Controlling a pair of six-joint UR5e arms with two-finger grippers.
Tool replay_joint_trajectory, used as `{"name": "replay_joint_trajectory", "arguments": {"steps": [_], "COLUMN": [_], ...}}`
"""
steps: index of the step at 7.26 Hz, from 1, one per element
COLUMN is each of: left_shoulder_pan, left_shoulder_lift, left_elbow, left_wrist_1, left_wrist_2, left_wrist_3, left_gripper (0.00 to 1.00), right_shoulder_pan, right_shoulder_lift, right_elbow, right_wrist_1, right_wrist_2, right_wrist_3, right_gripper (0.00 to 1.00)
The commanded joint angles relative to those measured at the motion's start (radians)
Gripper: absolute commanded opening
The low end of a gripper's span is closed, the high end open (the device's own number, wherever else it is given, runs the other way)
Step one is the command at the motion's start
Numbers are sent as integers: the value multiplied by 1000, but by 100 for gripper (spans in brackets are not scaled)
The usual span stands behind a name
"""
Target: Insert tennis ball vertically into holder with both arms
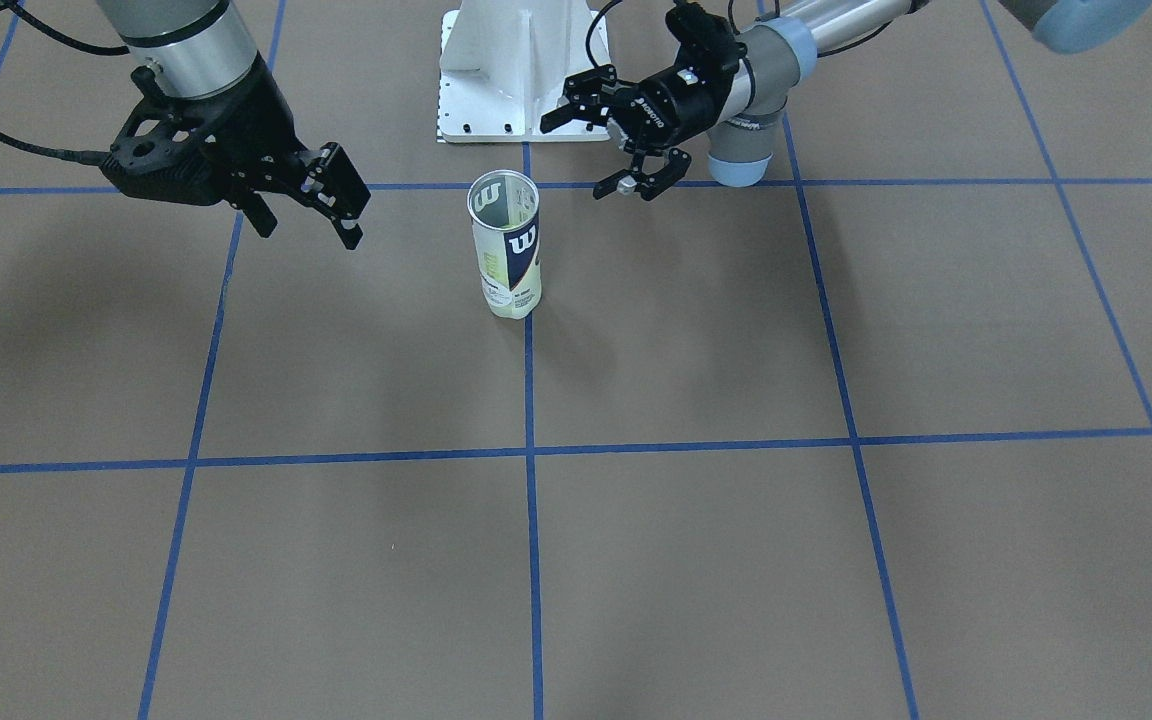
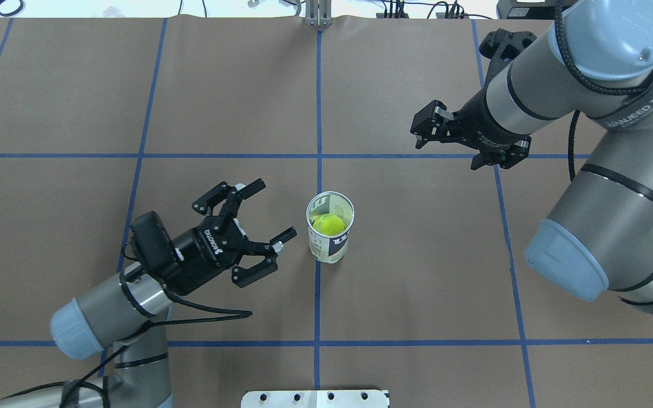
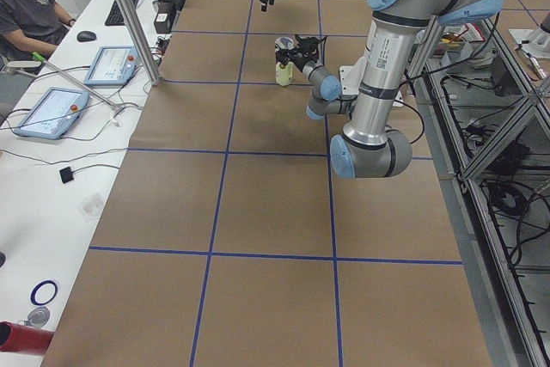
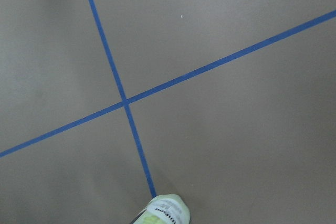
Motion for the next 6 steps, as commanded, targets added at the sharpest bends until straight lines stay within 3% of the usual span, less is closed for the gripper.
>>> {"name": "replay_joint_trajectory", "arguments": {"steps": [1, 3, 6], "left_shoulder_pan": [-99, -236, -376], "left_shoulder_lift": [118, 248, 253], "left_elbow": [-41, -39, -33], "left_wrist_1": [16, 117, 491], "left_wrist_2": [21, 39, 23], "left_wrist_3": [-78, -148, -284], "left_gripper": [98, 97, 89], "right_shoulder_pan": [70, 150, 276], "right_shoulder_lift": [-59, -85, -131], "right_elbow": [-43, -105, -181], "right_wrist_1": [2, 0, 2], "right_wrist_2": [-3, 0, 82], "right_wrist_3": [-207, -362, -561], "right_gripper": [99, 99, 99]}}
